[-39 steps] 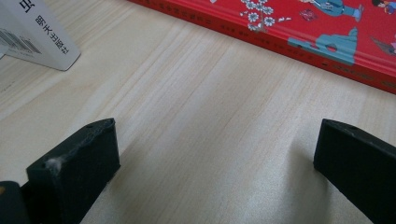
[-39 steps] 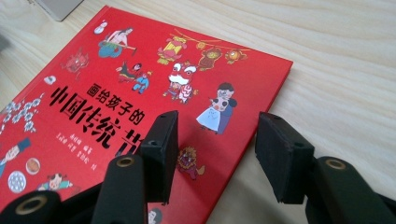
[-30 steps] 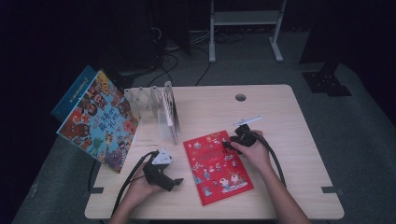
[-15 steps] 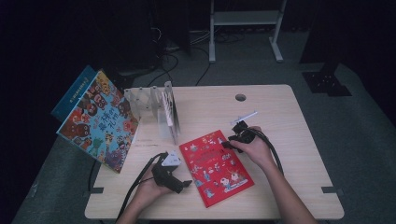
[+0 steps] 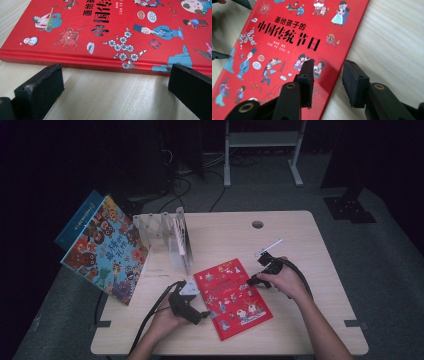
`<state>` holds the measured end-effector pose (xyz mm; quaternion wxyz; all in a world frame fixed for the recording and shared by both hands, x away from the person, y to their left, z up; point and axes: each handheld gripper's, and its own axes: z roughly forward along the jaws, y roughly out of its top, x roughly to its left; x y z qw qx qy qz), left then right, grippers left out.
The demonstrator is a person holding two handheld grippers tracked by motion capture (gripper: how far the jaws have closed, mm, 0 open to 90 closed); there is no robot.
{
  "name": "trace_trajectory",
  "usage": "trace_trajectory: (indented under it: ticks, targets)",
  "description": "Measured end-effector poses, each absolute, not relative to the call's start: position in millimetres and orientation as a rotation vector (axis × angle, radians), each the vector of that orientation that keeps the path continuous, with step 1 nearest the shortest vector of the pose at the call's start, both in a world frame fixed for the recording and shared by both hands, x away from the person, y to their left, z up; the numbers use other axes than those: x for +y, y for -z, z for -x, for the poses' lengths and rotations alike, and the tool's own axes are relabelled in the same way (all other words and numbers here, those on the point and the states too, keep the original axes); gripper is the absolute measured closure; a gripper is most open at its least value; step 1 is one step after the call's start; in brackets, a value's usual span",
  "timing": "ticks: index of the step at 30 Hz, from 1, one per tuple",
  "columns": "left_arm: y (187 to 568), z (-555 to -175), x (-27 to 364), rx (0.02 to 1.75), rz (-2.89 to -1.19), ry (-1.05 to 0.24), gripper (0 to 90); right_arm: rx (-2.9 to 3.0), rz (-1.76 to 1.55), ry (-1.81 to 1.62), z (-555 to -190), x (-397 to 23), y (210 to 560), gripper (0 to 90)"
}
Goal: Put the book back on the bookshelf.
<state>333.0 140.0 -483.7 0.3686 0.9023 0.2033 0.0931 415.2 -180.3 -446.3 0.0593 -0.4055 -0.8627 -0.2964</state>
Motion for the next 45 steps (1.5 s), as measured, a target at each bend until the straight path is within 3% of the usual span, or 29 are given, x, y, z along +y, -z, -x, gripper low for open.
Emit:
trace_trajectory:
  ticks: [12, 17, 29, 37, 45]
  targets:
    - [484, -333, 140, 0.522, -2.316, -0.237, 0.0, -2.527, 1.242, 0.772, -426, -183, 452, 74.9]
    - [484, -333, 140, 0.522, -2.316, -0.238, 0.0, -2.441, 1.239, 0.744, -433, -185, 457, 69.0]
    - [484, -333, 140, 0.522, -2.315, -0.238, 0.0, -2.415, 1.222, 0.725, -437, -185, 458, 70.4]
    - [484, -333, 140, 0.518, -2.316, -0.238, 0.0, -2.363, 1.171, 0.844, -433, -194, 435, 72.4]
    - [484, -333, 140, 0.516, -2.317, -0.237, 0.0, -2.379, 1.084, 0.827, -422, -183, 414, 67.3]
